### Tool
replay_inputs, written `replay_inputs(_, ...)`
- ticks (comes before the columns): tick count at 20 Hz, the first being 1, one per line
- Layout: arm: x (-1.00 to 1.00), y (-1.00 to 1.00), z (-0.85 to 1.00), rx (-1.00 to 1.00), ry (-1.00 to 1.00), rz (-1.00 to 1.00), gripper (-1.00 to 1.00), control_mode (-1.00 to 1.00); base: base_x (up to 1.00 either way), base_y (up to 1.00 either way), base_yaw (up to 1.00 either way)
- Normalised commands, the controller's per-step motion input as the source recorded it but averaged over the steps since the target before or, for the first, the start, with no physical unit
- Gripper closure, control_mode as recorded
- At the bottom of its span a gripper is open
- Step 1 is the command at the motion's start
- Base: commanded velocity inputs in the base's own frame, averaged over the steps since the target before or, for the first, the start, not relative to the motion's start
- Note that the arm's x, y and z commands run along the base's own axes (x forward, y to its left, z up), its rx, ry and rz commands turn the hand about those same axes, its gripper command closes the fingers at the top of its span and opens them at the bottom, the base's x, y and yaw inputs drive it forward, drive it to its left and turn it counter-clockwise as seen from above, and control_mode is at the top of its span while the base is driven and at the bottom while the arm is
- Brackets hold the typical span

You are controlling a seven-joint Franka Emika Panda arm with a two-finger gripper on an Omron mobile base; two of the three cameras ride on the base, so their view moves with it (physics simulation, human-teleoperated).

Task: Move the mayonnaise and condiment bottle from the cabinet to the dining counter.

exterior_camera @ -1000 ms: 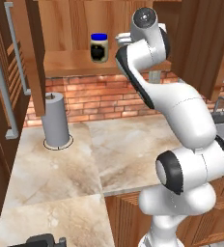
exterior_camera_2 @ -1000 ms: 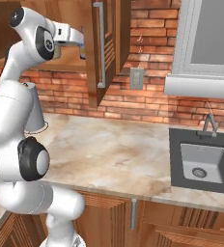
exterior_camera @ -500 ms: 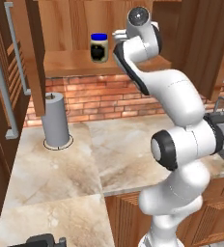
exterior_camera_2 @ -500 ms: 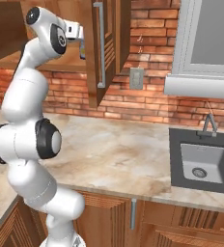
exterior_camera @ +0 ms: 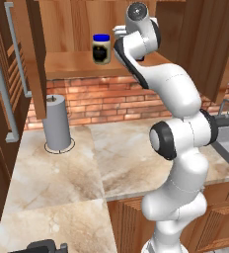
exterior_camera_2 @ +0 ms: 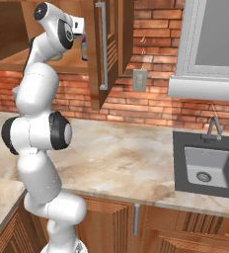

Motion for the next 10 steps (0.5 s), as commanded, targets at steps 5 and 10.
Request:
replay_inputs(5,0.27,-0.09,0.02,0.00,0.00,-0.01,-1.00,-1.00,0.00,0.00,0.00)
replay_inputs(10,0.20,-0.27,-0.01,0.00,0.00,-0.02,-1.00,-1.00,0.00,0.00,0.00)
